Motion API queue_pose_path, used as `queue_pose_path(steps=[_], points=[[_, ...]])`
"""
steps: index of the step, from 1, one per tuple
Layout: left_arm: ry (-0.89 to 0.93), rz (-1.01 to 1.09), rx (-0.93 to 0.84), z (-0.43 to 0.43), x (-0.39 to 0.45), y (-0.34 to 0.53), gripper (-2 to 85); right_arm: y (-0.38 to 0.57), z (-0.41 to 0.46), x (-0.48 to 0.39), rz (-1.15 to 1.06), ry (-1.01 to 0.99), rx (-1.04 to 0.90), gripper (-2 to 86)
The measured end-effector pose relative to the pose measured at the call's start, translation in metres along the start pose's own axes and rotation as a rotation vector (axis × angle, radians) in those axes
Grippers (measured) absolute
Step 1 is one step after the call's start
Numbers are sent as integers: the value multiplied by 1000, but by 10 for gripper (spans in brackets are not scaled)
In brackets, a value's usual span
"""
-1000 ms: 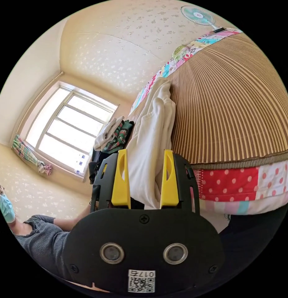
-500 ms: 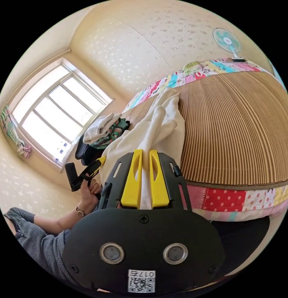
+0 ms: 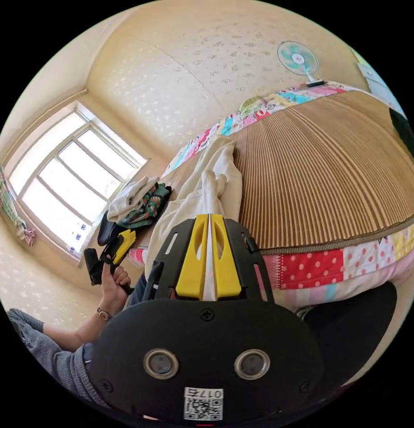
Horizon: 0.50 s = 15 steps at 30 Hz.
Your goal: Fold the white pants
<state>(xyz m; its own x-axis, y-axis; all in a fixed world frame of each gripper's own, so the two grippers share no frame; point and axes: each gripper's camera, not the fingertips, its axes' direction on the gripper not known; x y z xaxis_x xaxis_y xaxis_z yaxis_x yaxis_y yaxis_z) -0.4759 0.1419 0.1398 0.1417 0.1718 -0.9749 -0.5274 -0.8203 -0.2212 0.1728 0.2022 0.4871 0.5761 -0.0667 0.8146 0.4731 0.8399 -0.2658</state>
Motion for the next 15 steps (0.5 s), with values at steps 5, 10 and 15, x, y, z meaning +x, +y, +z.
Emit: queue_pose_path(steps=[5,10,15], points=[[-248,355,-23,53,104,-23,-4,-26,17,-70,-204,95,-28,6],[-485,416,-453,190,87,2,-9,-30,85,-106,-343,263,-89,6],[-595,598,-310,197,98,60,-10,23,189,-98,-563,401,-383,5]])
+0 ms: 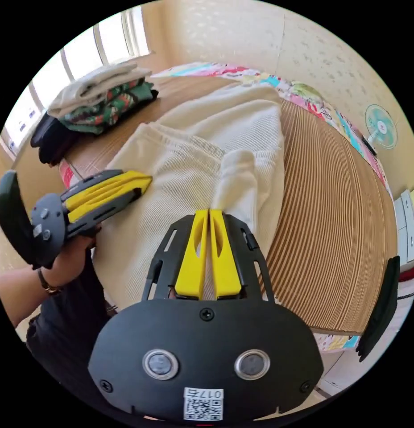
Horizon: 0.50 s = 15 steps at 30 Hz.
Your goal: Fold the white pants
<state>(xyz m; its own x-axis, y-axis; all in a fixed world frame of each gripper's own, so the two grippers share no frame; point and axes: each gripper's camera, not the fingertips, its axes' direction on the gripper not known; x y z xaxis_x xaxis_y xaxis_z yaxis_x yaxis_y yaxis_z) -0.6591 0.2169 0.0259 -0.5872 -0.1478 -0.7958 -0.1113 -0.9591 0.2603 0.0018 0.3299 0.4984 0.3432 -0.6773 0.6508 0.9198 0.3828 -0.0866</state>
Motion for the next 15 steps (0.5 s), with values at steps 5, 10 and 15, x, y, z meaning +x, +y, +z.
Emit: queue_pose_path(steps=[5,10,15], points=[[-92,55,-41,-12,24,-12,-10,10,-2,-6,3,-6,24,5],[-49,-126,106,-55,-11,-40,-10,18,-5,-7,8,-30,55,6],[132,-79,225,-56,-36,-68,-10,29,-11,-8,24,-45,102,6]])
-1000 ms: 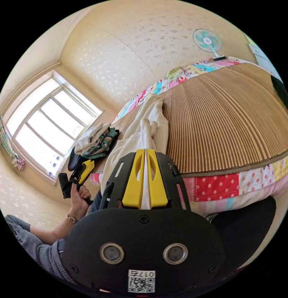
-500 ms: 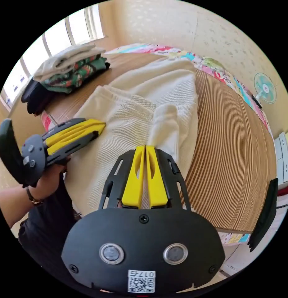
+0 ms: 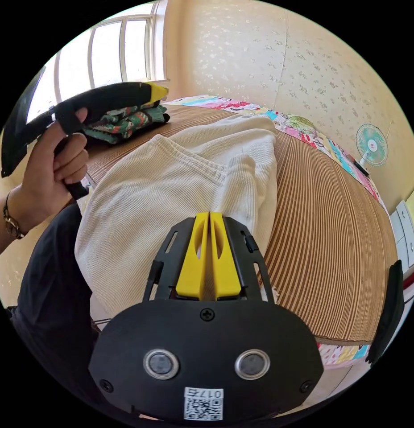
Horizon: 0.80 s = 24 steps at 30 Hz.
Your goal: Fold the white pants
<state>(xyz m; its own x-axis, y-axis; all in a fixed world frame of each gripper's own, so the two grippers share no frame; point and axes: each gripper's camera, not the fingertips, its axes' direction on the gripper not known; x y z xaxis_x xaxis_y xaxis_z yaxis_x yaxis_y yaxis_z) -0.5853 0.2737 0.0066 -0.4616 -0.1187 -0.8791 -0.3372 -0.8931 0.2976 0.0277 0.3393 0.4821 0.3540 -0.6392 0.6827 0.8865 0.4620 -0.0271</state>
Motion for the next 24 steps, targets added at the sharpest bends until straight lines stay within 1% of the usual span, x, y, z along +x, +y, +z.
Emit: queue_pose_path(steps=[1,2,3,5,7,10,14,17,20,22,24], points=[[-7,2,-133,33,-3,2,-9,0,-1,-1,-1,3,2,6],[15,-2,-332,78,-5,13,-9,1,-2,-3,-7,12,5,5],[21,-8,-434,100,-6,21,-9,2,-4,-6,-16,22,12,5],[-11,-43,-336,93,-9,28,-7,2,-7,-11,-28,51,8,5],[-49,-14,-351,99,-3,30,-6,-2,-10,-12,-31,56,-13,4],[-83,19,-355,103,3,32,-7,-11,-15,-4,1,12,-53,4],[-86,34,-345,106,1,38,-9,-27,-35,13,121,-60,-92,4],[-97,36,-320,108,-2,45,-9,-27,-71,21,219,-39,14,5],[-115,50,-322,112,-2,49,-10,-34,-102,26,244,-5,111,6],[-127,59,-319,114,-2,52,-10,-49,-114,35,258,-1,117,8],[-138,66,-315,115,-2,55,-10,-78,-122,50,256,-38,113,11]])
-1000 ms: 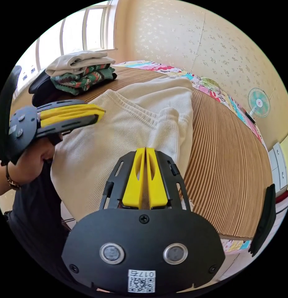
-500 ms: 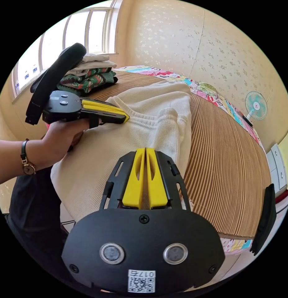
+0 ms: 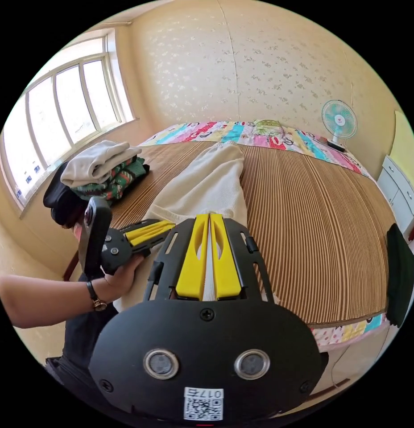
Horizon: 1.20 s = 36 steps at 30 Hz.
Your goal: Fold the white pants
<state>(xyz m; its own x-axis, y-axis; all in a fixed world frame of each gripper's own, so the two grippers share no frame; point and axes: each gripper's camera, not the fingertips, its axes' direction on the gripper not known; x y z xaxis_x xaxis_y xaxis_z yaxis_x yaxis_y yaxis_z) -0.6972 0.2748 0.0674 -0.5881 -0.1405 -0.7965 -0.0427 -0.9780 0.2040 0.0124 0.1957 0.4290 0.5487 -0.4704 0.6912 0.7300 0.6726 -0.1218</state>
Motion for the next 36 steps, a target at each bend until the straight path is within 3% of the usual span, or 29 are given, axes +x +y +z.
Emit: queue_pose_path(steps=[8,14,21,26,28,30,32,34,35,36], points=[[67,-30,22,10,-22,12,-10,-90,64,-4,-124,-264,-230,44],[38,-18,38,15,-23,19,-10,-189,134,-47,-262,-67,-292,93],[18,-6,43,21,-24,25,-10,-304,228,-61,-154,19,-326,117],[-36,18,46,26,-17,29,-10,-332,284,-69,-161,160,-507,71],[-26,12,48,26,-20,30,-10,-339,269,-78,-200,140,-411,52],[-12,6,50,27,-23,32,-10,-342,230,-92,-194,117,-167,41],[-21,10,52,29,-22,33,-10,-340,231,-101,-223,78,-128,39],[-36,16,53,29,-19,35,-10,-337,264,-102,-244,55,-251,39],[-36,16,53,29,-19,36,-10,-335,295,-96,-224,79,-403,42],[-34,15,53,29,-20,36,-10,-334,297,-88,-209,40,-396,44]])
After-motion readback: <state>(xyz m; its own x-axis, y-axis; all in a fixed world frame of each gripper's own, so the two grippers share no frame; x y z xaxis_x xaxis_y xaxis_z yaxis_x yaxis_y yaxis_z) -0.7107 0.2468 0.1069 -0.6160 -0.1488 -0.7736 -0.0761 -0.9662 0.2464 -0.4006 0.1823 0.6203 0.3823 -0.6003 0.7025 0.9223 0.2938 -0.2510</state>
